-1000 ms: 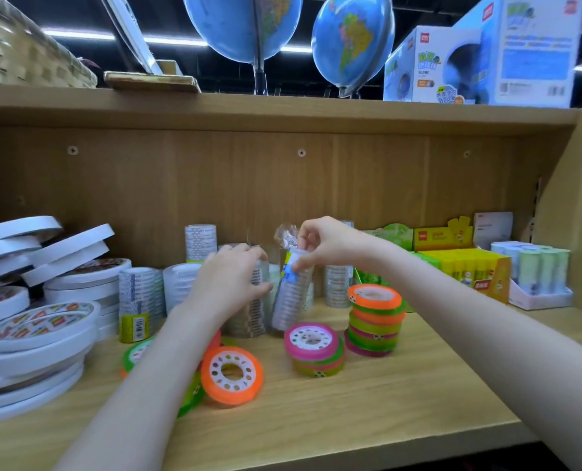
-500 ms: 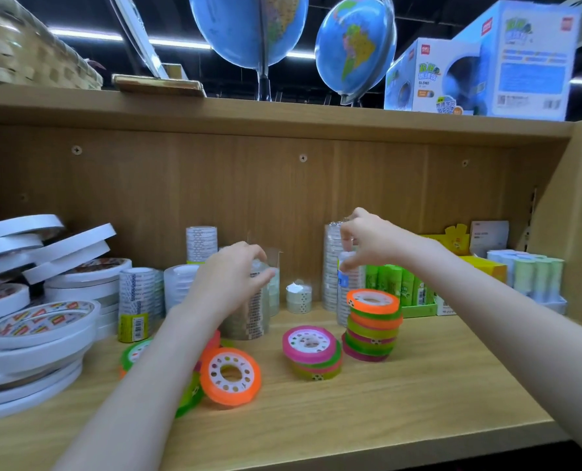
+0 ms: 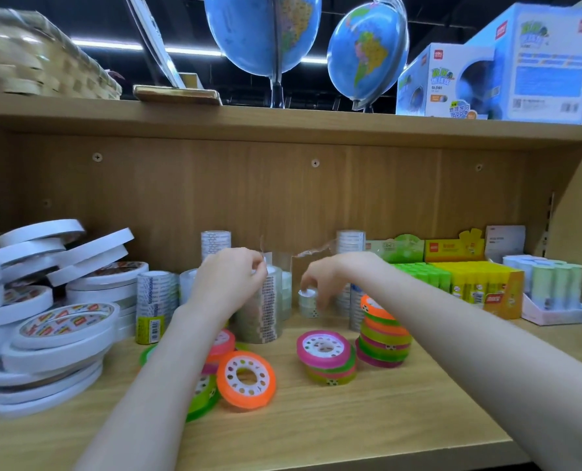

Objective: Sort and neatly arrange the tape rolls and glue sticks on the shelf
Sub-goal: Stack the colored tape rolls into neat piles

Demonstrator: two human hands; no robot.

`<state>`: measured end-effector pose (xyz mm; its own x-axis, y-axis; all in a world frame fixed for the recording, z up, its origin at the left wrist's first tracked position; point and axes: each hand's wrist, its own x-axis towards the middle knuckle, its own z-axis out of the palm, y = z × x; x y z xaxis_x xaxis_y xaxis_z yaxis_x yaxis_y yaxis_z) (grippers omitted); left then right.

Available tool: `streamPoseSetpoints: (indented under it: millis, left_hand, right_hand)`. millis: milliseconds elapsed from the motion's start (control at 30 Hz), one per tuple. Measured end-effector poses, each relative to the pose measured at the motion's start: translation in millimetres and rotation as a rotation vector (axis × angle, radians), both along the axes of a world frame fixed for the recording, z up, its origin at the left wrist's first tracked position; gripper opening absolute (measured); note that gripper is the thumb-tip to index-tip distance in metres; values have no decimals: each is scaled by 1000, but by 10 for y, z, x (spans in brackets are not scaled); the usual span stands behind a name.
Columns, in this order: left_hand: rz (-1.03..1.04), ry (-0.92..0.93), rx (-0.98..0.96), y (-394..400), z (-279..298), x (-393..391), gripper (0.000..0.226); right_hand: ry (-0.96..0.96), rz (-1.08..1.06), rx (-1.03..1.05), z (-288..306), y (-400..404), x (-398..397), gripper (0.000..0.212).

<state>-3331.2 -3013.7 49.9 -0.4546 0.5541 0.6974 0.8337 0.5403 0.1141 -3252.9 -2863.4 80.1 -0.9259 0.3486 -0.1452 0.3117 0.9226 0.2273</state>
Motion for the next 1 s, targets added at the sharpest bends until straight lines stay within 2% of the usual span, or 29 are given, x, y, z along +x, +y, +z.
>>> streamPoseSetpoints:
  millis: [67,200,367,467,533,633,700,833,1000]
  left_hand:
    - [-5,-10,10,-1,3,6,30]
    - [-19,-70,22,-1,12,-19,28]
    - [1,-117,25,-9,14,-32,27]
    - [-5,-116,28,-12,9,-24,27]
    - [-4,-107,29,-8,7,-26,26]
    - [0,-102,26,-5,23,-12,26]
    - [-1,-105,27,-12,33,1,27]
    - [14,-98,35,-25,26,5,27]
    - [-5,-96,32,-14,14,-4,28]
  right_hand:
    - [1,-16,-23,-67,38,-53,61]
    - [117,-11,-206,-79,68,-27,39]
    - [190,-5,-203,-203,85,-22,26]
    - [227,24,-256,-53,43,101,21]
    - [398,62,-260,197,-1,210,20]
    - [760,118,-353,482,-54,231,22]
    - [886,154,-386,498,-78,119,22]
    - [936,156,-422,298,-80,-166,22]
    - [839,122,-456,161,-29,-285,26]
